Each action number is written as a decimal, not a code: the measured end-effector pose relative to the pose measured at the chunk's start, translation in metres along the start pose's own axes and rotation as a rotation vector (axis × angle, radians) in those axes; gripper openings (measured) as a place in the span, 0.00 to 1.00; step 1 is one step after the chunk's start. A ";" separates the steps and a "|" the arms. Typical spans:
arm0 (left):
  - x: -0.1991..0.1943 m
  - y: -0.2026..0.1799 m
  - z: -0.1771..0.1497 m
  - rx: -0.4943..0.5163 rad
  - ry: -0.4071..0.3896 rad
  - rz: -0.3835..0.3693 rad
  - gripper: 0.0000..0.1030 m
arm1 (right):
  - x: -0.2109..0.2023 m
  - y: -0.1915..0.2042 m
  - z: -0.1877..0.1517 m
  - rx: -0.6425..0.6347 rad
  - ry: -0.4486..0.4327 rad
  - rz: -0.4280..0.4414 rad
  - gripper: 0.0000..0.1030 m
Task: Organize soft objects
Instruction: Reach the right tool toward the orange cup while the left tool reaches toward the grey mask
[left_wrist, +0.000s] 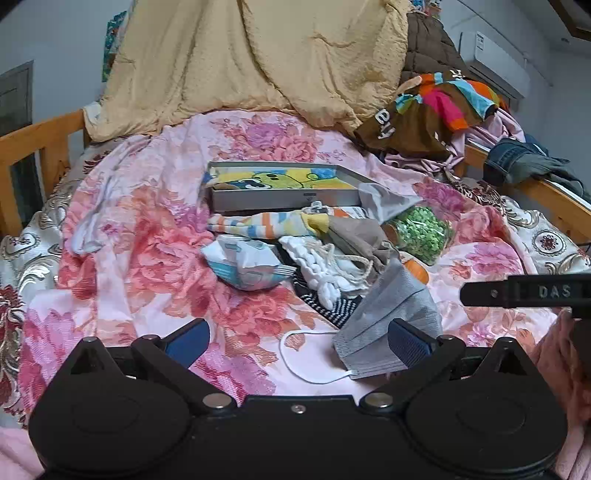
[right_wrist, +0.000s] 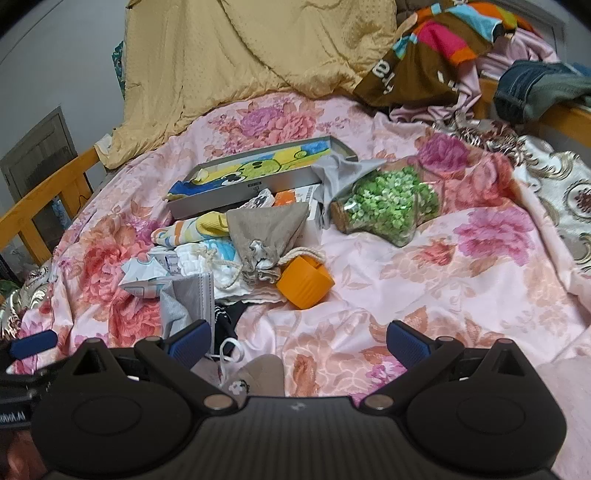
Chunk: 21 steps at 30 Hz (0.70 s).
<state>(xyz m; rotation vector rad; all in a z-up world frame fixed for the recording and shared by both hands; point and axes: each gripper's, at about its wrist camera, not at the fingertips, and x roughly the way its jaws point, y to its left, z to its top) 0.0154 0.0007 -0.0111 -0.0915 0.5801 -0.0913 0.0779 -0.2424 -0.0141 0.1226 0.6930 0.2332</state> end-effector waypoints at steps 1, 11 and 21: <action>0.002 0.000 0.001 0.004 0.002 -0.008 0.99 | 0.003 -0.001 0.002 0.003 0.007 0.007 1.00; 0.026 -0.006 0.010 0.073 0.053 -0.095 0.99 | 0.045 -0.011 0.027 0.013 0.109 0.083 1.00; 0.063 -0.013 0.021 0.158 0.109 -0.254 0.99 | 0.091 -0.040 0.052 0.100 0.198 0.141 1.00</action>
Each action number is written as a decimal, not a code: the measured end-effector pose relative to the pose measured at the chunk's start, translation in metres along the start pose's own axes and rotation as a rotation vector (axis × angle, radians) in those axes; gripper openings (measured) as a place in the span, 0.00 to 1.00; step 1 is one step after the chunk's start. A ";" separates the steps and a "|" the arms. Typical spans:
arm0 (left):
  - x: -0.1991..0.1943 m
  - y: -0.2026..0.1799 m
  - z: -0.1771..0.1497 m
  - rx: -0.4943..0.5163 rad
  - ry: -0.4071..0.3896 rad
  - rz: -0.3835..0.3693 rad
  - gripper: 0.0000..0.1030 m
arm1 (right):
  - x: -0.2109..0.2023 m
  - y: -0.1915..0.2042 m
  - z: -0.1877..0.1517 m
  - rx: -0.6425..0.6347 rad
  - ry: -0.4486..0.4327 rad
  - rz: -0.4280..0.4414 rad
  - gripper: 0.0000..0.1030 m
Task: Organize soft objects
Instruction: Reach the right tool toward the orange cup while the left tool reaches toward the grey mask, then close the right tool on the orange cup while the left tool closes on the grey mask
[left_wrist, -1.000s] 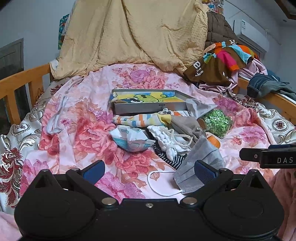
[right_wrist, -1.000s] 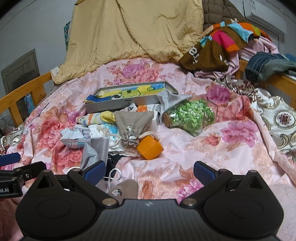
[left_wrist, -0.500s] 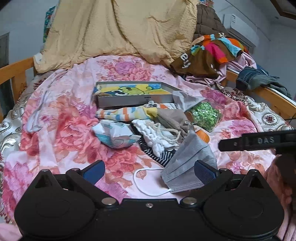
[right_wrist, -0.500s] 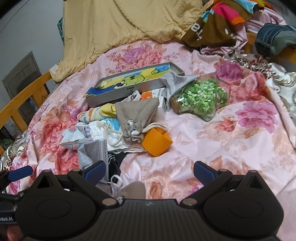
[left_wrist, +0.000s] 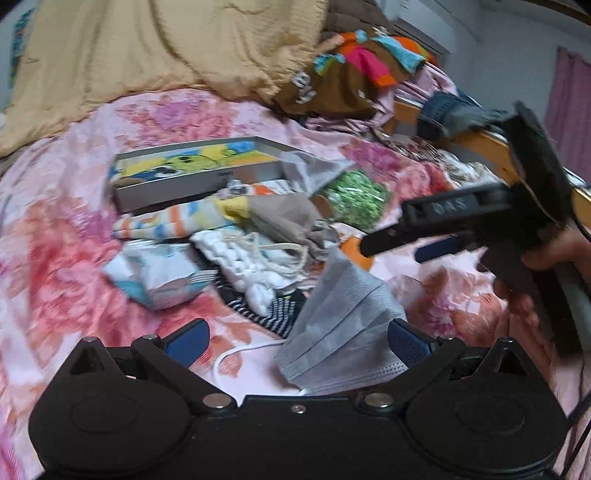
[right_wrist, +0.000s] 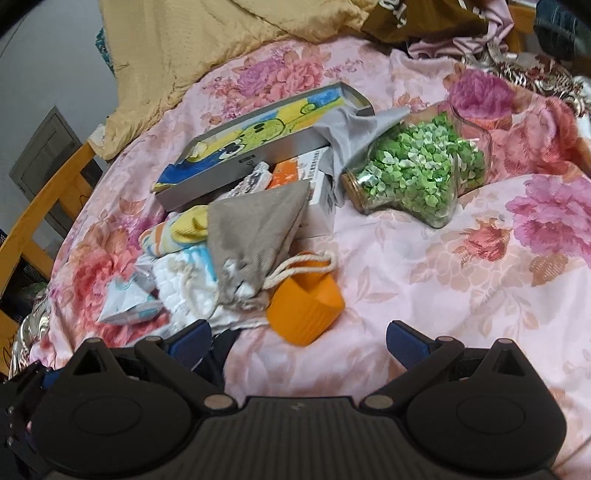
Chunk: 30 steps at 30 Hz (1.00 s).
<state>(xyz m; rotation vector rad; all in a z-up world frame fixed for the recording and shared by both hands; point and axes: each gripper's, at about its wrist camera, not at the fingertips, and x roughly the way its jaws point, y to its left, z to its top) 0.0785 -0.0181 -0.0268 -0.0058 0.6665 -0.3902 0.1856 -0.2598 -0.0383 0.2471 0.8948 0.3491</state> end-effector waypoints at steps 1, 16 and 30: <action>0.005 0.001 0.002 0.011 0.007 -0.022 0.99 | 0.004 -0.003 0.002 0.007 0.009 0.005 1.00; 0.054 0.013 0.021 0.019 0.058 -0.247 0.99 | 0.043 -0.027 0.013 0.121 0.085 0.066 0.80; 0.100 0.021 0.030 -0.026 0.169 -0.462 0.86 | 0.054 -0.031 0.013 0.156 0.093 0.087 0.67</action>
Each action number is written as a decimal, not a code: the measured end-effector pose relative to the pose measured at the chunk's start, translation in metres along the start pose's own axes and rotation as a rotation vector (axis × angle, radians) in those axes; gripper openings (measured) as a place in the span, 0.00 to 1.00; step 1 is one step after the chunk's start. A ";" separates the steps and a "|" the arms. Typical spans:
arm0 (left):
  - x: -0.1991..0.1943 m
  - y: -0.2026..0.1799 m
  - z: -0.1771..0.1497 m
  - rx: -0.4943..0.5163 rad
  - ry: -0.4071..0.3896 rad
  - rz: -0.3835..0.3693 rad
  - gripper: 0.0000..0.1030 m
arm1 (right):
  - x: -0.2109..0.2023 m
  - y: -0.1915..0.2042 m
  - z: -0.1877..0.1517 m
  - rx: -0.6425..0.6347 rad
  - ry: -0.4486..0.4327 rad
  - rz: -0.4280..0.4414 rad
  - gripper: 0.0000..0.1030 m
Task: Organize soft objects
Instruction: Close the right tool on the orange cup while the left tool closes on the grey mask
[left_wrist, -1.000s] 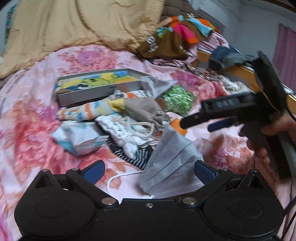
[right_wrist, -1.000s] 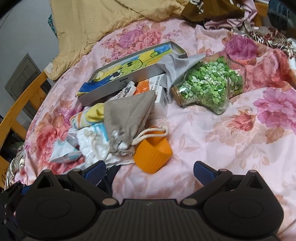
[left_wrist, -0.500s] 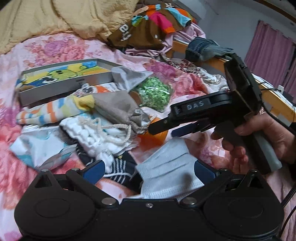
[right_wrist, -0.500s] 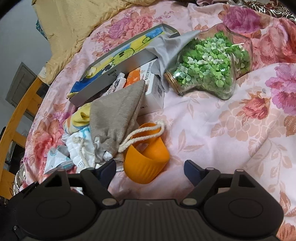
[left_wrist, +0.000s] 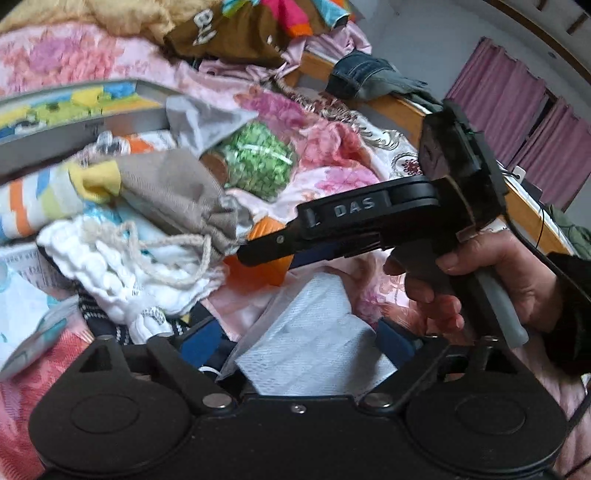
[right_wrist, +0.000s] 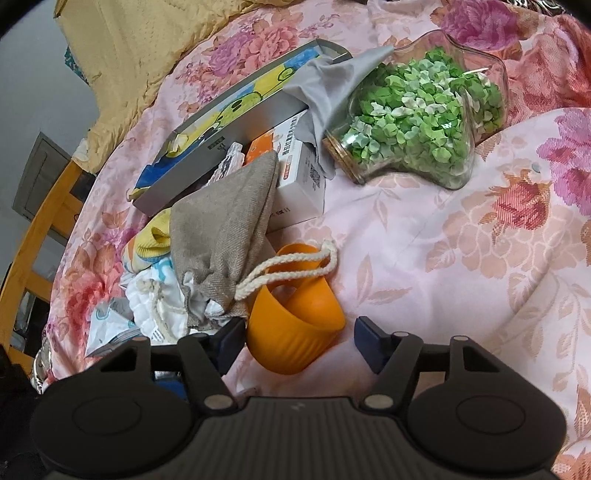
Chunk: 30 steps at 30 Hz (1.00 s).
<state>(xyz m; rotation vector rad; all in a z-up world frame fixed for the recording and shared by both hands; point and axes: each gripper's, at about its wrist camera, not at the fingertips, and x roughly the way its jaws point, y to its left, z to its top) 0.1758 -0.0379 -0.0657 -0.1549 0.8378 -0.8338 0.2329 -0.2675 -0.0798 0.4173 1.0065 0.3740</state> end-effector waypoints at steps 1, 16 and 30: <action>0.001 0.003 -0.001 -0.019 0.005 -0.004 0.83 | 0.000 0.000 0.000 0.004 -0.001 0.002 0.67; 0.018 0.011 -0.008 -0.077 0.089 -0.047 0.57 | -0.001 -0.006 0.001 0.039 -0.027 0.033 0.49; 0.012 0.004 -0.009 -0.112 0.019 -0.031 0.15 | -0.005 0.006 -0.003 -0.021 -0.025 0.064 0.20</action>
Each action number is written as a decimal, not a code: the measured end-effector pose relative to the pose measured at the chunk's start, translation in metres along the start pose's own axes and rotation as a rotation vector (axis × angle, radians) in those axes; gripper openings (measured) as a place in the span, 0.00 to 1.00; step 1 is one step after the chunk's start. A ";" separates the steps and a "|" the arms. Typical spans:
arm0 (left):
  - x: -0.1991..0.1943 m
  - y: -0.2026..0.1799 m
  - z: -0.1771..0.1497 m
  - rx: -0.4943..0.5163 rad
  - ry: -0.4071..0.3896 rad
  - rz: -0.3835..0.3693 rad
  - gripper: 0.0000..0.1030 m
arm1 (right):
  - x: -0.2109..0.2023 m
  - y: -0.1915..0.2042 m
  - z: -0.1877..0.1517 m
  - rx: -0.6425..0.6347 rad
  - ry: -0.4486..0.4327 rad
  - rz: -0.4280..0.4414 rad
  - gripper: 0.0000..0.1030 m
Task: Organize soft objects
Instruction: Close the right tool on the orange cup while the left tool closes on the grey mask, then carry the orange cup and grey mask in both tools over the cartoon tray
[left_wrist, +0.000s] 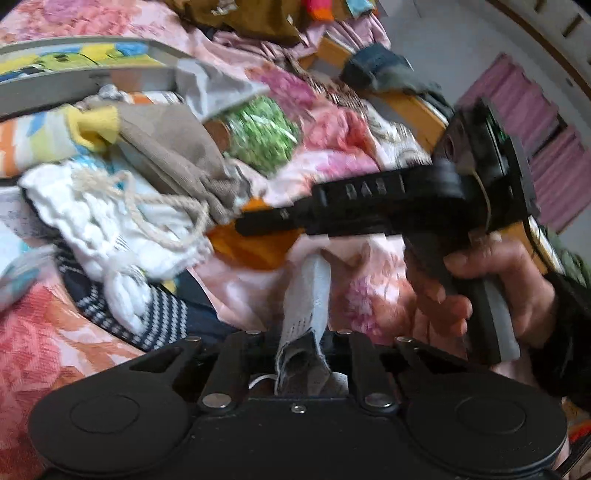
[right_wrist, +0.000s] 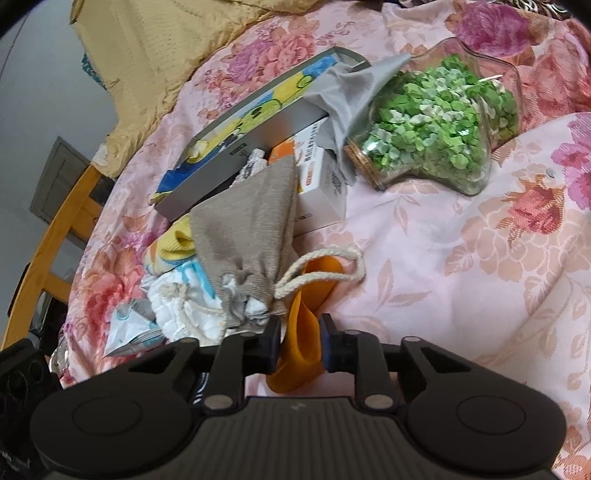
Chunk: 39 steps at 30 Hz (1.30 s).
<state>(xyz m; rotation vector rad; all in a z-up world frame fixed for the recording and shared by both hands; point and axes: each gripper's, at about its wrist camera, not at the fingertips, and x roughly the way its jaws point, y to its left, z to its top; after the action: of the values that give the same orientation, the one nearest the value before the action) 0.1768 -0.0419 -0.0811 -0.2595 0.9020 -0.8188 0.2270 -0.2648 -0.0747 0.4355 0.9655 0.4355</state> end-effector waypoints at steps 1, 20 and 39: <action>-0.004 0.000 0.002 -0.006 -0.023 0.011 0.15 | -0.001 0.001 0.000 -0.004 0.002 0.007 0.19; -0.033 -0.001 -0.005 -0.114 -0.157 0.096 0.14 | 0.011 0.002 -0.005 -0.018 0.087 0.026 0.37; -0.088 -0.007 -0.005 -0.184 -0.419 0.206 0.14 | -0.040 0.043 -0.032 -0.166 -0.058 0.188 0.13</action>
<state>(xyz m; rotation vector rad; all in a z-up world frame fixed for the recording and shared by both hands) 0.1386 0.0182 -0.0285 -0.4716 0.5957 -0.4648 0.1731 -0.2449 -0.0401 0.3875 0.8285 0.6646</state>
